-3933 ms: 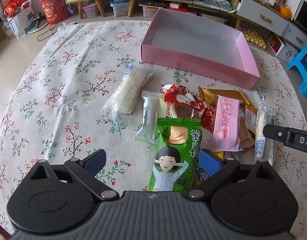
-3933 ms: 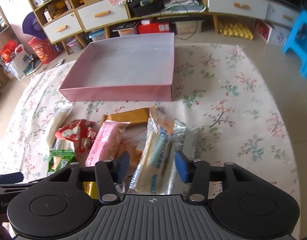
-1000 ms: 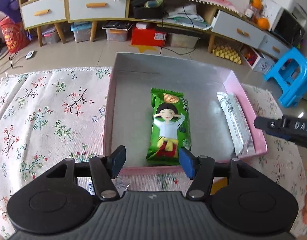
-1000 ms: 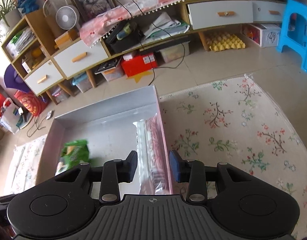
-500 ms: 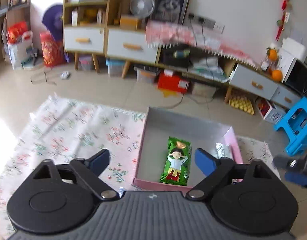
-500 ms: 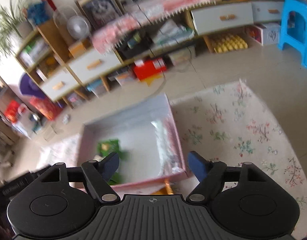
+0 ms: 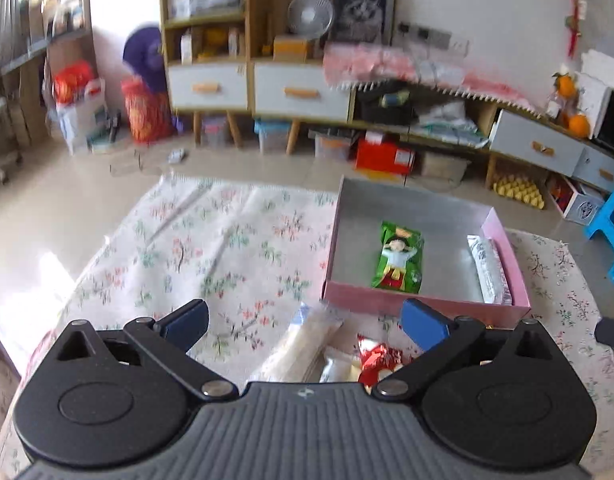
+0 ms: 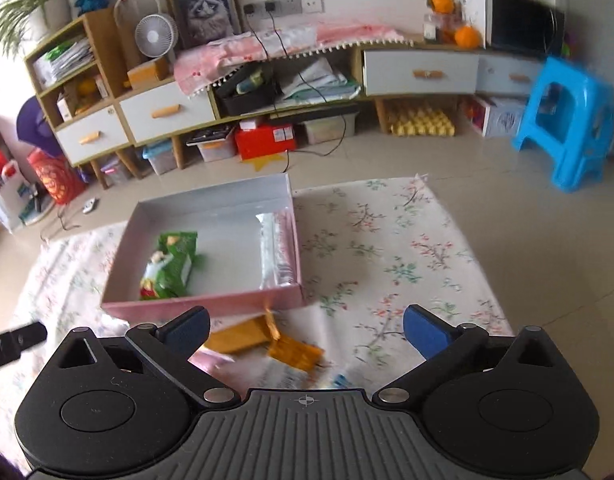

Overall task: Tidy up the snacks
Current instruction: 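Move both grippers back over the remaining snack pile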

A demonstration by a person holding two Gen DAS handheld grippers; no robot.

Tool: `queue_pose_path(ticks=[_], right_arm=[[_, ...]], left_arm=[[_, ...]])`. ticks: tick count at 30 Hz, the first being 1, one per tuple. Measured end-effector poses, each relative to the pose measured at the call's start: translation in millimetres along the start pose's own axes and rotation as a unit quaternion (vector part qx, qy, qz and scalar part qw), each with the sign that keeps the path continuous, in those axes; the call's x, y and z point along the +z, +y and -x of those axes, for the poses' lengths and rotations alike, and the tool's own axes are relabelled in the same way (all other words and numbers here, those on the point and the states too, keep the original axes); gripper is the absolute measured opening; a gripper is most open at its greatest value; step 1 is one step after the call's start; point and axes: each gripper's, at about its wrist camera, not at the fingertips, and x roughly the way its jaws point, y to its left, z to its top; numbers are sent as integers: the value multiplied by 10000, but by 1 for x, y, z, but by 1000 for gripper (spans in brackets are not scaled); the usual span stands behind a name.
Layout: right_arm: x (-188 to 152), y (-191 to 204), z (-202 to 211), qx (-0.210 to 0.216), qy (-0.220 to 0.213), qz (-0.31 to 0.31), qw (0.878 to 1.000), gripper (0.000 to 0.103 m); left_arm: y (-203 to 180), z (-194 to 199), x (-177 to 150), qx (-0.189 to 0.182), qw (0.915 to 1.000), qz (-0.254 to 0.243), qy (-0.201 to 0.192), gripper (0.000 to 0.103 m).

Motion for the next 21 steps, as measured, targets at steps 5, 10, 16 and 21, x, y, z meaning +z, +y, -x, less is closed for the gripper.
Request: queue_pose_path(ticks=[5,10,16,21], right_arm=[[-13,-3,-14,-100,583,141,9981,103],[-23,-35,-26,355,889,-820,9920,103],[-24,-37,-31,122,879,-790,9929,103],[-26,-36,-36,222,977,-853,9913,103]], left_arm=[[5,-9,-7,104,9995,252,182,103],[-7,-14,-21,223,9984,-136,498,102],[-22,-13,-31,-201,9955,-376,841,101],[-27,-13,-33,-254,9946,-530,855,100]])
